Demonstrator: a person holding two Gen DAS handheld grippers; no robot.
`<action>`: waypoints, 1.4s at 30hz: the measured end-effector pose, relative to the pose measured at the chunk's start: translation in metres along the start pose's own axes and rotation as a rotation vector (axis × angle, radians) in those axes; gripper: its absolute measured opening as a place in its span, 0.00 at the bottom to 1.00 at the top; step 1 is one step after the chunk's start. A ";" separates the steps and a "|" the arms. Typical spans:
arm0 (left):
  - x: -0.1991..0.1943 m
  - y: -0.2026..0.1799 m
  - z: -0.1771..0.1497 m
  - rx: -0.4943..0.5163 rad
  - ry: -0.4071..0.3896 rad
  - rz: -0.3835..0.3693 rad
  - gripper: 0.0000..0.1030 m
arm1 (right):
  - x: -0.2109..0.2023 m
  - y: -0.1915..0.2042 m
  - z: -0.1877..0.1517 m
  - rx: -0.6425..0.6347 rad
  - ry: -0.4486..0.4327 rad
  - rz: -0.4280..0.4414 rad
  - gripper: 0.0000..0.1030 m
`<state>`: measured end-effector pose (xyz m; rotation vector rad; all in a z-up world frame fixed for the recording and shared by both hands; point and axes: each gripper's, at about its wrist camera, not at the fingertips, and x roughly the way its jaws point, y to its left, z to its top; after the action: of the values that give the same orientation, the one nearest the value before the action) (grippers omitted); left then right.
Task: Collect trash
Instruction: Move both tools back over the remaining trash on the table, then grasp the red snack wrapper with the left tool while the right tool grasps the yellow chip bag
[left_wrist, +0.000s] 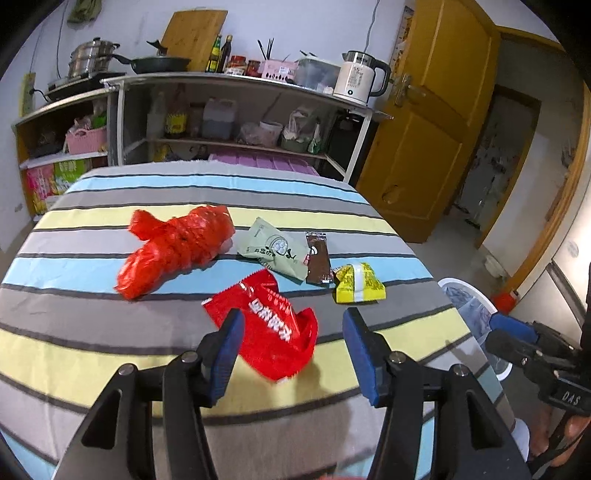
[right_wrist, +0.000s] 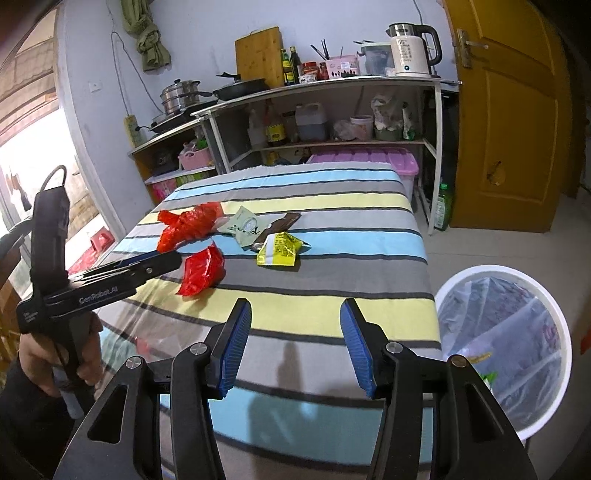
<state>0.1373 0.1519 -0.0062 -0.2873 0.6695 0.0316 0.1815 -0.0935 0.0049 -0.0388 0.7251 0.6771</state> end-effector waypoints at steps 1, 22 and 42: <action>0.006 0.000 0.002 -0.002 0.010 -0.004 0.56 | 0.003 0.000 0.002 -0.002 0.002 0.001 0.50; 0.050 0.001 0.008 0.059 0.134 0.017 0.16 | 0.047 0.002 0.021 0.003 0.036 0.033 0.50; 0.017 0.019 0.008 0.050 0.039 -0.024 0.05 | 0.135 0.016 0.050 0.045 0.151 0.029 0.50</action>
<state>0.1533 0.1710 -0.0156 -0.2485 0.7041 -0.0140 0.2760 0.0072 -0.0380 -0.0384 0.8878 0.6904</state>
